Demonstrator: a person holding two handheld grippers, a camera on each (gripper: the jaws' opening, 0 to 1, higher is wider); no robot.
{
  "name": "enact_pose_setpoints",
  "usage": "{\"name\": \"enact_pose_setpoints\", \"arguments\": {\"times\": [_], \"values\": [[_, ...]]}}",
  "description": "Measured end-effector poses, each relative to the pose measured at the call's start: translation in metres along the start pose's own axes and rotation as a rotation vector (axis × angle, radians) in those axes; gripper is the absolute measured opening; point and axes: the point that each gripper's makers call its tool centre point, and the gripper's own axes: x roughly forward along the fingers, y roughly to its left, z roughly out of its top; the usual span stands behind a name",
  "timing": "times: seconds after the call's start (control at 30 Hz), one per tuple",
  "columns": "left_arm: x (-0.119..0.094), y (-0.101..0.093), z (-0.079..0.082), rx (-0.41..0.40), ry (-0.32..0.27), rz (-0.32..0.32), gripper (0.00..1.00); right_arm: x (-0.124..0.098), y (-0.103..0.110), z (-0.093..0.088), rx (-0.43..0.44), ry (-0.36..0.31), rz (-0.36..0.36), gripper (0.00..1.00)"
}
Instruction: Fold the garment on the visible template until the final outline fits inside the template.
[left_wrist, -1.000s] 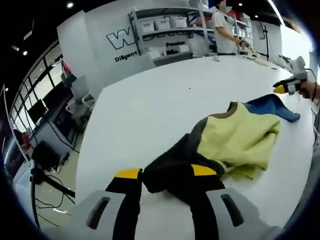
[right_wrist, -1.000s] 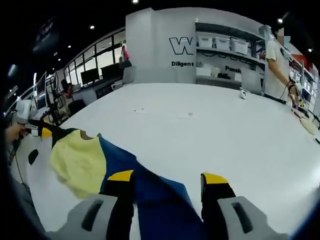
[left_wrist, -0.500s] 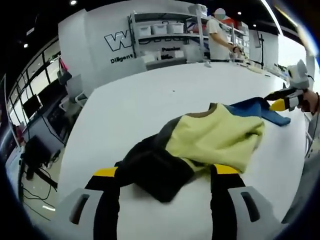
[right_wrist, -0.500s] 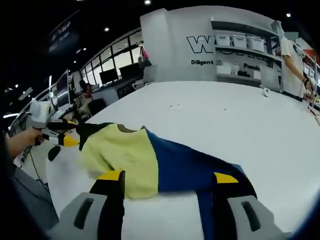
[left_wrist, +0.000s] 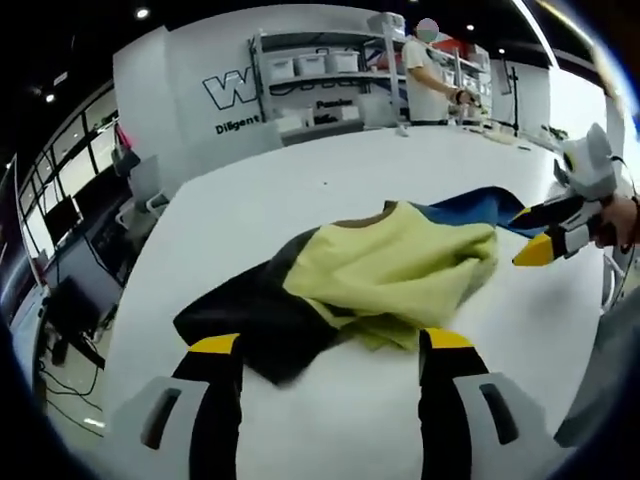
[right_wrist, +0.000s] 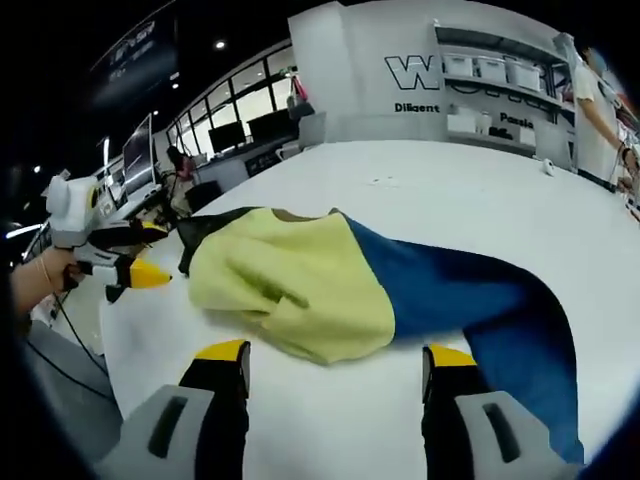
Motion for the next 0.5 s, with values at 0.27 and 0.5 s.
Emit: {"name": "enact_pose_setpoints", "arguments": {"times": [0.27, 0.5], "values": [[0.016, -0.031, -0.011, -0.024, 0.025, -0.088, 0.65, 0.006, 0.009, -0.008, 0.023, -0.003, 0.010, 0.63], [0.026, -0.047, -0.019, -0.013, 0.050, -0.123, 0.56, 0.013, 0.010, -0.009, 0.044, -0.015, 0.000, 0.55]]}}
